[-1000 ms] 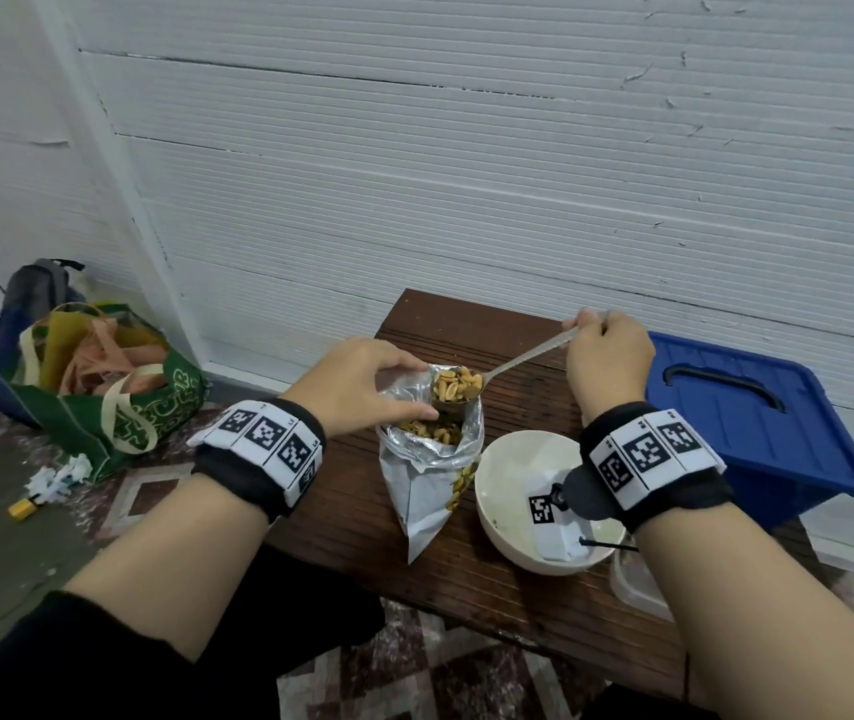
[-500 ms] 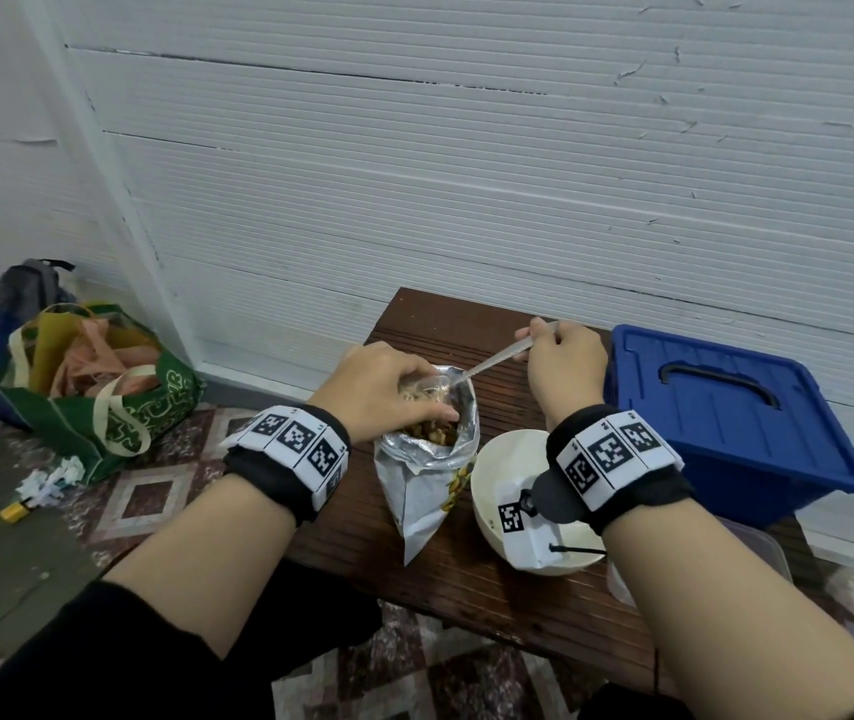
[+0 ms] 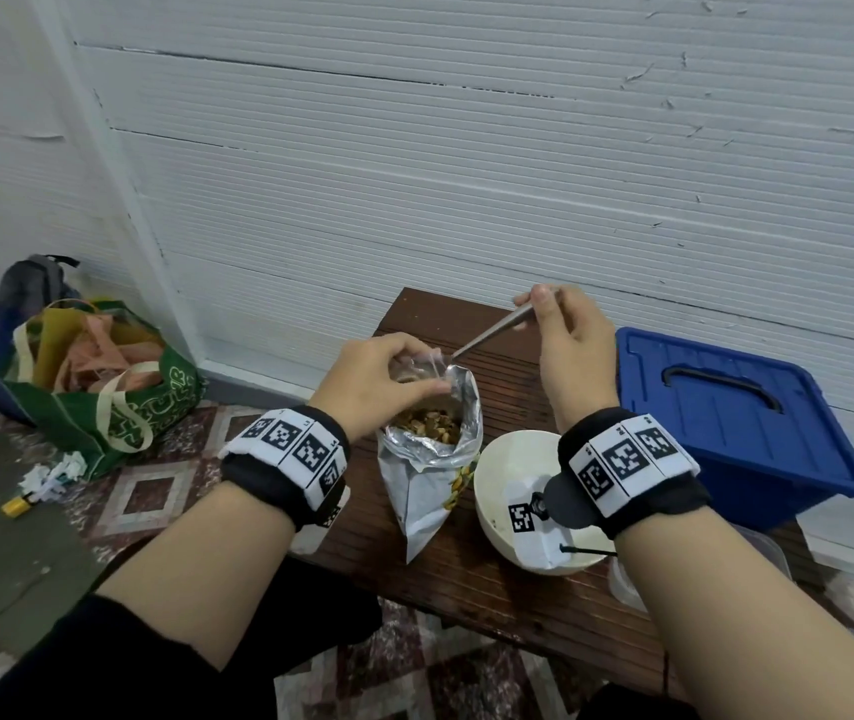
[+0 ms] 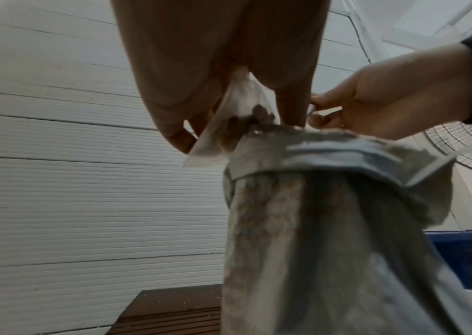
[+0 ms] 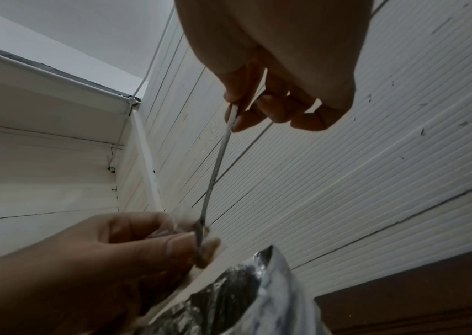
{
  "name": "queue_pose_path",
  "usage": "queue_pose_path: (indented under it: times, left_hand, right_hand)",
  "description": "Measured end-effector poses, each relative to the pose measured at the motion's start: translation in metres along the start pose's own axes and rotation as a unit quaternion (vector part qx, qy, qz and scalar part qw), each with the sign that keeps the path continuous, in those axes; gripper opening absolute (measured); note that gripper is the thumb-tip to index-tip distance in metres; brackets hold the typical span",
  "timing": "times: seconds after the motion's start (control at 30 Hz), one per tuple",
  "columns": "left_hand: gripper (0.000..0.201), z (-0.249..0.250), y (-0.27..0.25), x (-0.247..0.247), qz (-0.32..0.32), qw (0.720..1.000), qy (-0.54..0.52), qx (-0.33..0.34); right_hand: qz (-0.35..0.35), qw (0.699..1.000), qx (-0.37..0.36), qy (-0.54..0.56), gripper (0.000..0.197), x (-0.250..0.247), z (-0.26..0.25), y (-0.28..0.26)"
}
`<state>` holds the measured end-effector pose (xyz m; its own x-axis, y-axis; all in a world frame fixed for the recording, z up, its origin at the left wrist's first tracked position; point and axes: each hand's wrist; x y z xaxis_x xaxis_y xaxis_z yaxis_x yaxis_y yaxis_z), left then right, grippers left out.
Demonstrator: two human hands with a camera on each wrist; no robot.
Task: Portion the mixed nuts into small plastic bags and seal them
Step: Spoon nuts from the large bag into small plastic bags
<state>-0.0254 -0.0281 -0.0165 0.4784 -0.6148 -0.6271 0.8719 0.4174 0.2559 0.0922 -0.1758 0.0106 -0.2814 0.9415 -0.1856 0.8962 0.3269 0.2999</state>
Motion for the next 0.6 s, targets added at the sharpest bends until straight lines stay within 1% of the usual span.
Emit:
queue_pose_path:
  times: [0.07, 0.17, 0.2, 0.27, 0.33, 0.37, 0.43, 0.47, 0.53, 0.6]
  left_hand:
    - [0.028, -0.003, -0.001, -0.003, 0.02, 1.0, -0.01, -0.009]
    - [0.03, -0.009, -0.003, -0.008, 0.036, 0.999, -0.031, -0.02]
    - [0.032, -0.01, -0.004, -0.009, 0.04, 0.998, -0.032, -0.021]
    - [0.035, -0.012, -0.004, -0.01, 0.037, 0.998, -0.035, -0.024]
    - [0.037, -0.013, -0.006, -0.009, 0.024, 0.999, -0.038, -0.023]
    - [0.038, -0.013, -0.006, -0.009, 0.017, 0.999, -0.038, -0.021]
    - [0.038, -0.013, -0.007, -0.008, 0.006, 0.999, -0.034, -0.017]
    - [0.038, -0.013, -0.007, -0.007, 0.005, 0.999, -0.034, -0.016]
    - [0.04, -0.013, -0.006, -0.007, 0.005, 0.999, -0.038, -0.015]
    - [0.043, -0.013, -0.006, -0.007, 0.005, 0.999, -0.041, -0.016]
  right_hand:
    - [0.04, 0.999, -0.022, 0.022, 0.025, -0.008, -0.003, 0.002]
    - [0.117, 0.992, -0.032, 0.03, 0.027, -0.017, -0.003, 0.007]
    - [0.132, 0.99, -0.03, 0.028, 0.028, -0.019, -0.003, 0.008]
    - [0.14, 0.99, -0.028, 0.005, 0.027, -0.02, -0.001, 0.007]
    - [0.117, 0.992, -0.036, -0.039, 0.025, -0.016, 0.003, 0.003]
    - [0.093, 0.993, -0.046, -0.064, 0.024, -0.012, 0.005, 0.0]
    - [0.022, 0.989, -0.084, -0.118, 0.024, -0.003, 0.011, -0.006]
    - [-0.013, 0.981, -0.115, -0.153, 0.024, 0.002, 0.015, -0.009]
    - [-0.067, 0.952, -0.182, -0.237, 0.027, 0.01, 0.023, -0.017]
    - [-0.088, 0.928, -0.222, -0.285, 0.029, 0.016, 0.029, -0.025]
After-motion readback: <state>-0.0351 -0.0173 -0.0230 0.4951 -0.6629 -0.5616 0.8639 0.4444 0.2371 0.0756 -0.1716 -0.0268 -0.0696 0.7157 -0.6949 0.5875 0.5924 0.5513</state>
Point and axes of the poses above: each hand's wrist, its own y-axis towards the middle knuckle, its own x-axis out of the palm, z = x × y, and after that the axes turned 5 degrees about x, right-handed
